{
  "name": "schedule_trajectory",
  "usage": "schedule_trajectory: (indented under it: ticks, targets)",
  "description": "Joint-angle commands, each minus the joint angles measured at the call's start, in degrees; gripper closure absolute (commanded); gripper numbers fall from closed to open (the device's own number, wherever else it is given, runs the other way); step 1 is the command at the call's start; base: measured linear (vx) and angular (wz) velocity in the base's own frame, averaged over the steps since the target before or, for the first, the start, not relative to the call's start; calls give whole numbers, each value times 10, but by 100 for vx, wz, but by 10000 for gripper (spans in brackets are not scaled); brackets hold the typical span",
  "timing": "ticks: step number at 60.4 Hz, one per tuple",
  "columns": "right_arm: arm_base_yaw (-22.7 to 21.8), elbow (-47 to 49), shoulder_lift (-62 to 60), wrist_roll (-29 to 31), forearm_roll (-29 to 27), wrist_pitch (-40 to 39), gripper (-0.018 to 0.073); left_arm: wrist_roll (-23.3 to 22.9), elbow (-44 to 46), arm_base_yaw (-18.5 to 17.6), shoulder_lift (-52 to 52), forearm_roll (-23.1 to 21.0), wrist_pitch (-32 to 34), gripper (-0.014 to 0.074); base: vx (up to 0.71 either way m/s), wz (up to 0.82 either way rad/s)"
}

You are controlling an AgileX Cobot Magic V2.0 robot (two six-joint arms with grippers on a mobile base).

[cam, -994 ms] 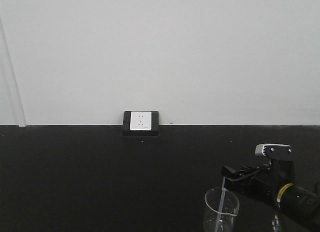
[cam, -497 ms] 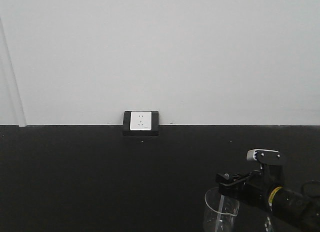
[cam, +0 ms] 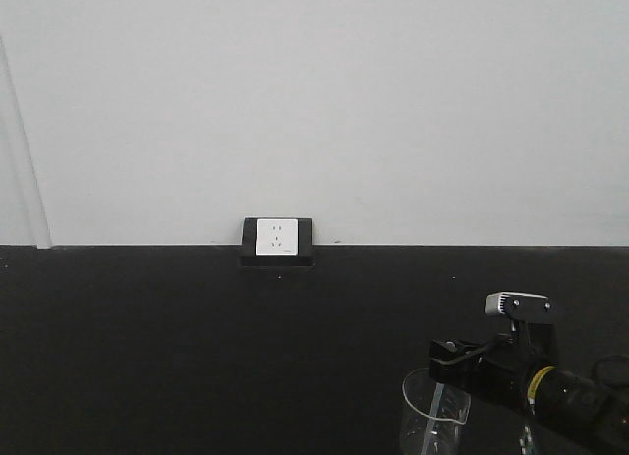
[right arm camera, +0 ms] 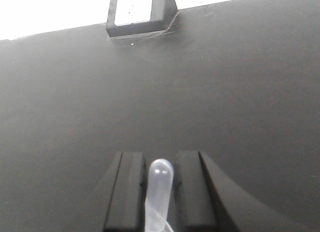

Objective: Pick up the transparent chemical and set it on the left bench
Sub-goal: 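Lift the dropper straight up out of the beaker with the right gripper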

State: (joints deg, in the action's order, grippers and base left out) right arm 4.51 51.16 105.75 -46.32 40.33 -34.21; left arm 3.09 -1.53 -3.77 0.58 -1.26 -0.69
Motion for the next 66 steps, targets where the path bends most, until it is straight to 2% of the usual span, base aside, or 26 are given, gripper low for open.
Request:
schedule_trajectory:
  ticks: [1, 19, 37, 44, 49, 53, 66]
  targets:
    - [0, 18, -26, 2, -9, -44, 376, -4, -9, -1, 11, 0, 45, 600, 0, 0]
    - [0, 18, -38, 2, -8, -76, 569, -4, -9, -1, 11, 0, 45, 600, 0, 0]
    - [0, 13, -147, 13, 17, -55, 567, -4, -9, -1, 11, 0, 45, 600, 0, 0]
    - [0, 13, -217, -6, 85, -47, 567, -4, -9, -1, 11, 0, 45, 600, 0, 0]
    - [0, 13, -274, -48, 150, -21, 566, -4, -9, -1, 11, 0, 45, 600, 0, 0]
    - [0, 13, -310, -107, 197, -5, 565, -4, -9, -1, 11, 0, 45, 600, 0, 0]
    - [0, 6, -422, -352, 445, -9, 564, -4, -9, -1, 11, 0, 45, 600, 0, 0]
